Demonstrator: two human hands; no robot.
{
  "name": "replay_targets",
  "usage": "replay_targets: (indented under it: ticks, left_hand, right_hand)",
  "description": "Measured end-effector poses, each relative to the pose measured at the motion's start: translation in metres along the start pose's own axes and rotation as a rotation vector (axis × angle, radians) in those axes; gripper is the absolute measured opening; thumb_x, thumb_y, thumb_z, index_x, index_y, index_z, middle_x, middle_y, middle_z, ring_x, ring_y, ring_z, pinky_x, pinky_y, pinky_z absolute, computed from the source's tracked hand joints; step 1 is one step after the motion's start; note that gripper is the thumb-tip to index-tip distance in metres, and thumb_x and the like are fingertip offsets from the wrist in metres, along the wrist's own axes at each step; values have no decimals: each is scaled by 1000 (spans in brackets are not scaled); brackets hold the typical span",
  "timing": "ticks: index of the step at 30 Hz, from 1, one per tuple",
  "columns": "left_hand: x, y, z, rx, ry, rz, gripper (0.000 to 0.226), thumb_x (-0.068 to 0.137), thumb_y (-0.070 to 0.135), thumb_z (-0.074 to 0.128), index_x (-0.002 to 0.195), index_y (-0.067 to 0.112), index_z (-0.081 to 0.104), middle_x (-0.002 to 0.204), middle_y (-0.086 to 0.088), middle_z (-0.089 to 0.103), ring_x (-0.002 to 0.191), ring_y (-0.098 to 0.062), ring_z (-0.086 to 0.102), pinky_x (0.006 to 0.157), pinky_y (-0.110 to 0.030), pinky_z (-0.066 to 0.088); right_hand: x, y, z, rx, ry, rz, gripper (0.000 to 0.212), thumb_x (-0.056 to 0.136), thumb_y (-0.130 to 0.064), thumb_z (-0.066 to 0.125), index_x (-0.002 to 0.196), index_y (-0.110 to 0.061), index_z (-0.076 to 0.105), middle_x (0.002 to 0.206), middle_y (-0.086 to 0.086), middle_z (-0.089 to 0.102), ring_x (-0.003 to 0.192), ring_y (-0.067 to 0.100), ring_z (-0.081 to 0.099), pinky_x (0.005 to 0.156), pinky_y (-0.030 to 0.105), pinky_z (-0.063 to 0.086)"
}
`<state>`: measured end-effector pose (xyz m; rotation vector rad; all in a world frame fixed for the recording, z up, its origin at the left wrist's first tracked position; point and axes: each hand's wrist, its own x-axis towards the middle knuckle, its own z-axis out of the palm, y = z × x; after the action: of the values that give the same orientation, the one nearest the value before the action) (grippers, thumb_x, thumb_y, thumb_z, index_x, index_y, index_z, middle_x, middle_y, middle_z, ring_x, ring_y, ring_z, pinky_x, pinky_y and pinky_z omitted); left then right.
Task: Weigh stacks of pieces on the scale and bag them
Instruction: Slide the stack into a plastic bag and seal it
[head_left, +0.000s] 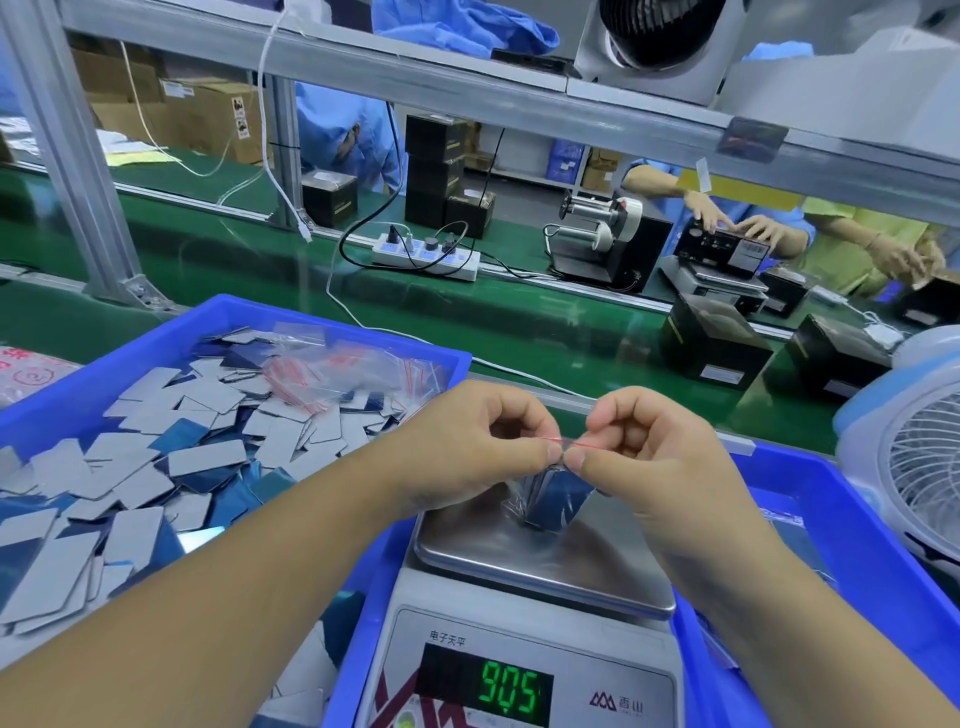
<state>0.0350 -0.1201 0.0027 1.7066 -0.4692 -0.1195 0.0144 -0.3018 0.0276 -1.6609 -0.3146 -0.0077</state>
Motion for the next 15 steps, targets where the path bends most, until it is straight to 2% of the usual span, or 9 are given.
replay_targets:
  ticks: [5,10,15]
  left_hand:
    - [1,2,-5,14,-27,23,7,78,23,72,73,28,72,72,3,62,69,-11,53,67,-23,44]
    - [-1,5,-18,43,-51,5,7,75,24,75,71,29,73,78,-3,65,69,-10,54,65,-19,44]
    - [-2,5,-23,74,-55,-24,7,75,25,73,70,30,73,80,-3,65,72,-12,53,68,-22,43]
  right_hand:
    - [0,-3,-3,20,-19,-2,30,73,13,74,80,-10,58,61,0,66,57,9,61,53,14,46]
    - [2,-5,-7,5,-19,-5,32,70,13,77,77,-12,58,61,2,67,57,10,62,54,14,46]
    - [3,-6,-8,1,-27,29,35,63,6,84,71,-20,61,63,5,68,56,10,60,52,16,44]
